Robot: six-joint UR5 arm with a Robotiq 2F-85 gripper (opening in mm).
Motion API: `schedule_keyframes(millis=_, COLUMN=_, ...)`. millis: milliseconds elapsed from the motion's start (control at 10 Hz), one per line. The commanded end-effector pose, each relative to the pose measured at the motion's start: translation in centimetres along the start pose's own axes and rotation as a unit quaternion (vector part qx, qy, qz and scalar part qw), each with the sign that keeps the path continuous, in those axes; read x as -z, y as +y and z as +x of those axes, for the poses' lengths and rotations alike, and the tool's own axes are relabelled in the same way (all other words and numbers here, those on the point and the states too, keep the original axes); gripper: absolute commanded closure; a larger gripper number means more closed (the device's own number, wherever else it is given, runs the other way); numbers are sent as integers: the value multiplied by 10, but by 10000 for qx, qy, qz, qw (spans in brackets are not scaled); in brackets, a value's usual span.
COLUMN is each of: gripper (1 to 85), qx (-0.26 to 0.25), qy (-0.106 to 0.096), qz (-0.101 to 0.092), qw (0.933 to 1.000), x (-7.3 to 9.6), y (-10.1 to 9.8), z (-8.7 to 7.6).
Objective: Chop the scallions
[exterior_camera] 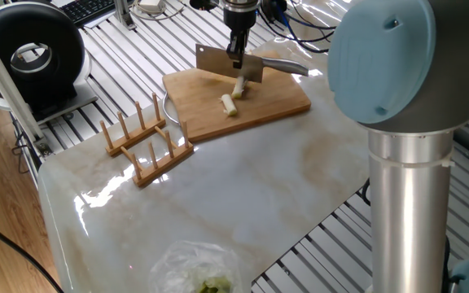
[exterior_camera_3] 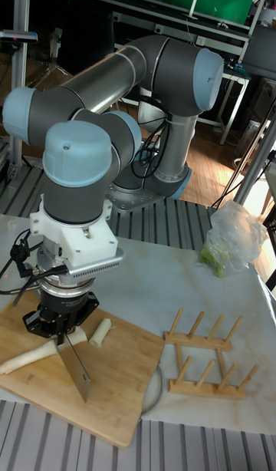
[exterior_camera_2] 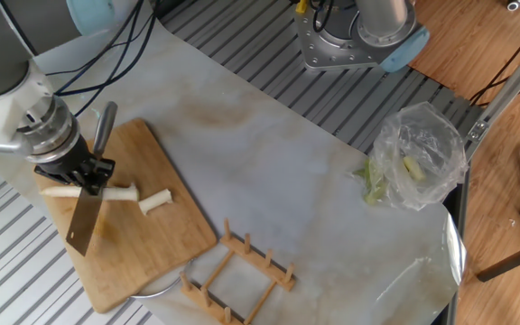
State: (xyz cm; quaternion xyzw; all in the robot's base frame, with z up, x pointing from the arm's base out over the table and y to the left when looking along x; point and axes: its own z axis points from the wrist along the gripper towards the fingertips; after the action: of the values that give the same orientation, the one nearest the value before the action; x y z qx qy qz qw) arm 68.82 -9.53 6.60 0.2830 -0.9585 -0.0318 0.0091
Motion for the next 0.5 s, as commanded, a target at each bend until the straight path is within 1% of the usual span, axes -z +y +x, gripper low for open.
schedule_keyframes(millis=0, gripper=843, qx=-60, qy=-124, qz=-68, qw=9999, x=-5, y=3, z=-7)
schedule_keyframes(millis=200, gripper=843, qx=-76, qy=-163, qz=-44, qw=9998, x=-14, y=1, z=-9)
schedule_keyframes(millis=400, gripper=843, qx=-83, qy=-184, qz=-48, qw=9998, x=-15, y=2, z=-10)
